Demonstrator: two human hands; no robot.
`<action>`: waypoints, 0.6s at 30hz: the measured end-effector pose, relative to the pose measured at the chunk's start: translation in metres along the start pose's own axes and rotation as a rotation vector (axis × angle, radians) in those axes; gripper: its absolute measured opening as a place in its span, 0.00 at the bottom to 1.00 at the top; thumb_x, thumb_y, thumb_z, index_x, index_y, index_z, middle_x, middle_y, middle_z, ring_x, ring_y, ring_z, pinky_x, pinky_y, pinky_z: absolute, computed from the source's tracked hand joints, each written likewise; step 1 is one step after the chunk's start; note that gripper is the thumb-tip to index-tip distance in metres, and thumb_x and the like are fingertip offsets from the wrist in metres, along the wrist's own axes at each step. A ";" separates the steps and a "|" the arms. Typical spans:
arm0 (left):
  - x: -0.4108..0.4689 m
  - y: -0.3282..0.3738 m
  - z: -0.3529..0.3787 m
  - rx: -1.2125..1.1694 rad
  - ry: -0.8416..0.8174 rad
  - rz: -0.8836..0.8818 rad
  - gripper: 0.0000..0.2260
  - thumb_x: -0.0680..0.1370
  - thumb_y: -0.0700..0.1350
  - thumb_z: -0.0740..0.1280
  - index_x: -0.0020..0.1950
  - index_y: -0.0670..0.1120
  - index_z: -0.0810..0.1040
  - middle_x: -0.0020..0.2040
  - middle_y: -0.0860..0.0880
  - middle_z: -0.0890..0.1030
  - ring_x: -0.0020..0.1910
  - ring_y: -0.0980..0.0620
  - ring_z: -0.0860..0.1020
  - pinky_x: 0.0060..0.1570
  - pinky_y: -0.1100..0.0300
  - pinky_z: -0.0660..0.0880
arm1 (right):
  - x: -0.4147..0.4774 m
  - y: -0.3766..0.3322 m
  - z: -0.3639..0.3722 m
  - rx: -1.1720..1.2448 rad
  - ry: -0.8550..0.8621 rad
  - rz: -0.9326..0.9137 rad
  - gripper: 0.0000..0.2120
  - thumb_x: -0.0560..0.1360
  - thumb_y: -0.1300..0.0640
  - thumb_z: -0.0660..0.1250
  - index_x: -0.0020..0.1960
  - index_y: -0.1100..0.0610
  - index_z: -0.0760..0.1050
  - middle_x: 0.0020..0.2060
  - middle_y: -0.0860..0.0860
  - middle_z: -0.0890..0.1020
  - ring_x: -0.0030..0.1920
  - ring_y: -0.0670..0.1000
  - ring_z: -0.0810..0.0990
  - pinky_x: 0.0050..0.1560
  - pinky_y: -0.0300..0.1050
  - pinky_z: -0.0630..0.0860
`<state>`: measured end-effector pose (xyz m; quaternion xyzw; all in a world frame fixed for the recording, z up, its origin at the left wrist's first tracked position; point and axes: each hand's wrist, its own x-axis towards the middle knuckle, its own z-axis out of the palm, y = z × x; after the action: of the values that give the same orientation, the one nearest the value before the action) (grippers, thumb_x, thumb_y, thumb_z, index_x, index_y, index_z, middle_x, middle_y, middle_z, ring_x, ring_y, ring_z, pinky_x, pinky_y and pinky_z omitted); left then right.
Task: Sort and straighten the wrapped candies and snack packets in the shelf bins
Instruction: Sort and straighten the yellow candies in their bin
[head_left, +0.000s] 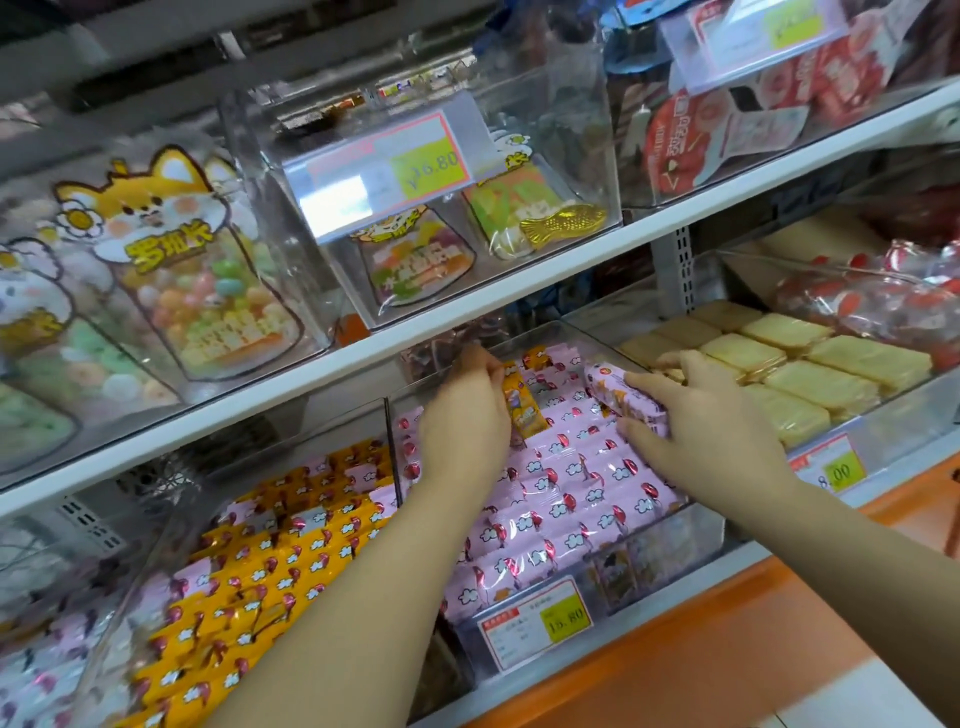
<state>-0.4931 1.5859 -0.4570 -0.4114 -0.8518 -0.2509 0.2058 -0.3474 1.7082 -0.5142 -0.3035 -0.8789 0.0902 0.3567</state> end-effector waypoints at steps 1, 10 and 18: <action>-0.006 -0.001 -0.006 -0.020 0.050 0.007 0.08 0.82 0.47 0.56 0.53 0.46 0.71 0.40 0.50 0.75 0.38 0.46 0.76 0.37 0.56 0.72 | 0.000 -0.002 -0.002 -0.012 0.020 -0.020 0.20 0.69 0.49 0.72 0.59 0.55 0.79 0.57 0.58 0.76 0.53 0.62 0.76 0.47 0.54 0.75; -0.064 -0.032 -0.052 -0.447 0.330 0.086 0.06 0.81 0.43 0.58 0.52 0.49 0.74 0.46 0.57 0.77 0.45 0.62 0.74 0.45 0.74 0.68 | -0.012 -0.079 -0.020 0.152 -0.018 -0.256 0.25 0.70 0.41 0.59 0.59 0.54 0.78 0.51 0.53 0.79 0.48 0.59 0.78 0.47 0.54 0.76; -0.106 -0.066 -0.109 -0.636 0.346 -0.073 0.10 0.80 0.42 0.60 0.48 0.58 0.71 0.43 0.62 0.77 0.47 0.66 0.75 0.46 0.75 0.68 | -0.028 -0.165 -0.024 0.418 -0.210 -0.431 0.19 0.74 0.47 0.67 0.64 0.46 0.72 0.56 0.43 0.79 0.55 0.46 0.76 0.50 0.44 0.76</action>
<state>-0.4689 1.4219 -0.4468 -0.3754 -0.6978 -0.5764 0.1994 -0.3929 1.5580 -0.4513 -0.0197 -0.9174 0.2219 0.3297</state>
